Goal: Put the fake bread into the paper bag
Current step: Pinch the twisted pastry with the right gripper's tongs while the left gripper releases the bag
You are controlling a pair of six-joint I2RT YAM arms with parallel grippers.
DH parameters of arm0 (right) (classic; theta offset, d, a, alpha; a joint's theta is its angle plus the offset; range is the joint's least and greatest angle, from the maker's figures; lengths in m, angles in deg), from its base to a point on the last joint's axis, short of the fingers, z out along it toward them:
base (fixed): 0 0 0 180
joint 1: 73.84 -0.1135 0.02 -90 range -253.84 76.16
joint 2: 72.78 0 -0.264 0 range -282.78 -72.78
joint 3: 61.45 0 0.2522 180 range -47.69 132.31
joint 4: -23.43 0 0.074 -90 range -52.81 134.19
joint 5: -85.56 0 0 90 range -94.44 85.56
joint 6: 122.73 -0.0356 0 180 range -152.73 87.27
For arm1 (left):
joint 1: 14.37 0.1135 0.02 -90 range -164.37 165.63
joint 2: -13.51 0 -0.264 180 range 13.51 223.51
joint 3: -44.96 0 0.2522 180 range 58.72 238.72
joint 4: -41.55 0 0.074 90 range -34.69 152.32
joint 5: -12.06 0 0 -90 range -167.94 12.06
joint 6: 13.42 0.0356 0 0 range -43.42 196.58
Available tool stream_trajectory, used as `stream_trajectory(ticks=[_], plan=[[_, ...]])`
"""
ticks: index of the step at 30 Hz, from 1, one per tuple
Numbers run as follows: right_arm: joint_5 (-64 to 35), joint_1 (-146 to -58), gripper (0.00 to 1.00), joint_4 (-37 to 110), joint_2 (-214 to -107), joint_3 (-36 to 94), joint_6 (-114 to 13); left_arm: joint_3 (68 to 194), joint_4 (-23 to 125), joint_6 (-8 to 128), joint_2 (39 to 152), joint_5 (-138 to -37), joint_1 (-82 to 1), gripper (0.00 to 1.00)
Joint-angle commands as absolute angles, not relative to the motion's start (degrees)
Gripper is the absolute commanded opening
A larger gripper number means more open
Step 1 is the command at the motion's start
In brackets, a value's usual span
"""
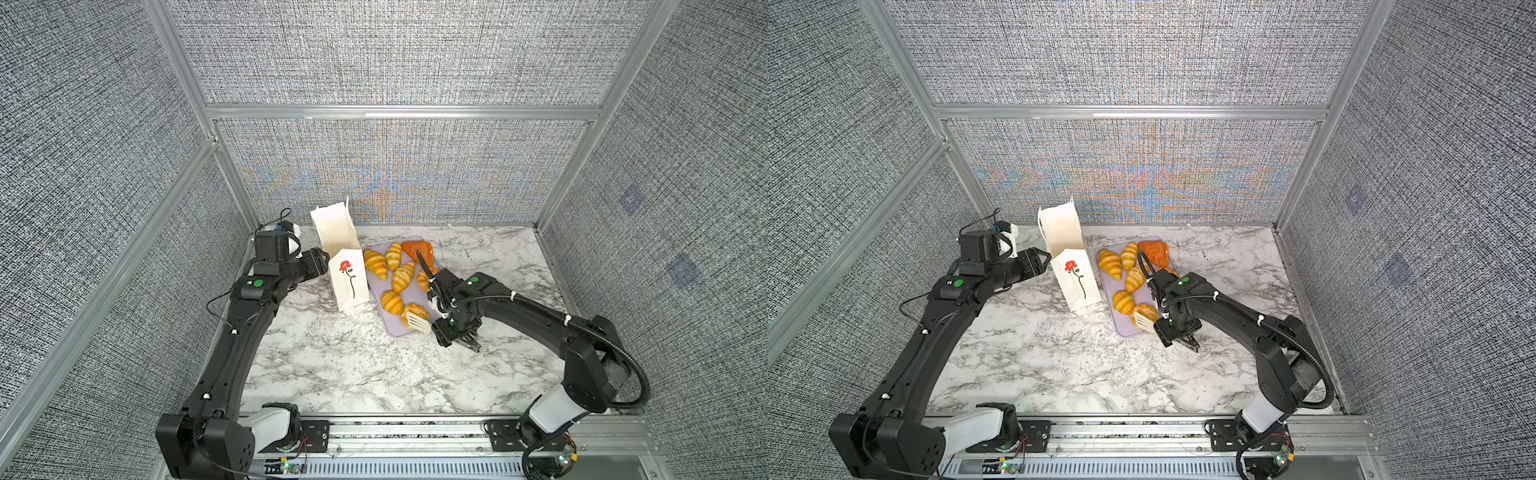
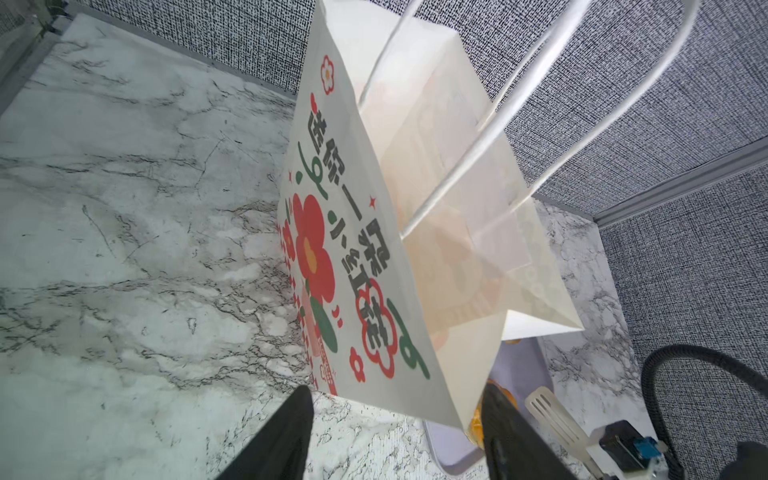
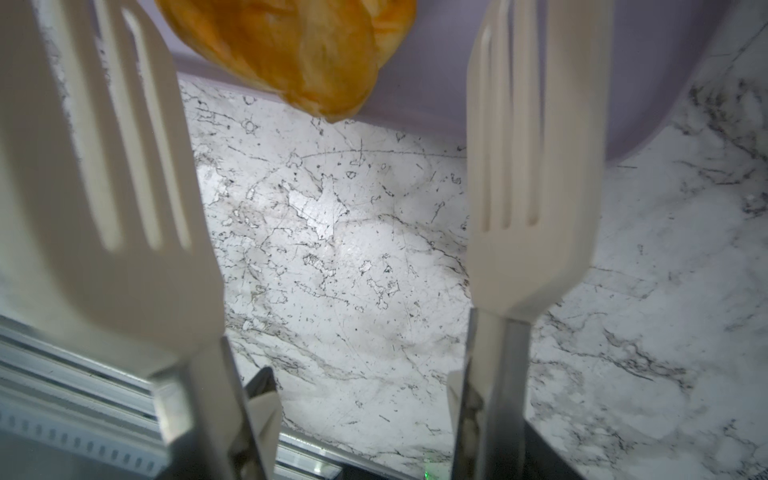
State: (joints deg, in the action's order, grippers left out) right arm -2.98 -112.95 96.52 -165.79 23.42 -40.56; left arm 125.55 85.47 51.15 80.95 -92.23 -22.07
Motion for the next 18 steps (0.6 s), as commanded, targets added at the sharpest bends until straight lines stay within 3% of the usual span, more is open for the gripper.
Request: stream_trajectory(ticks=[1, 18], plan=[[-0.9, -113.5, 0.71, 98.5, -166.8, 24.8, -40.2, 123.8, 84.4, 53.0, 78.1, -89.9, -22.6, 0.69], [0.3, -115.0, 0.72, 102.9, -172.8, 30.3, -39.1, 113.9, 84.3, 51.1, 64.7, -82.4, -31.5, 0.76]])
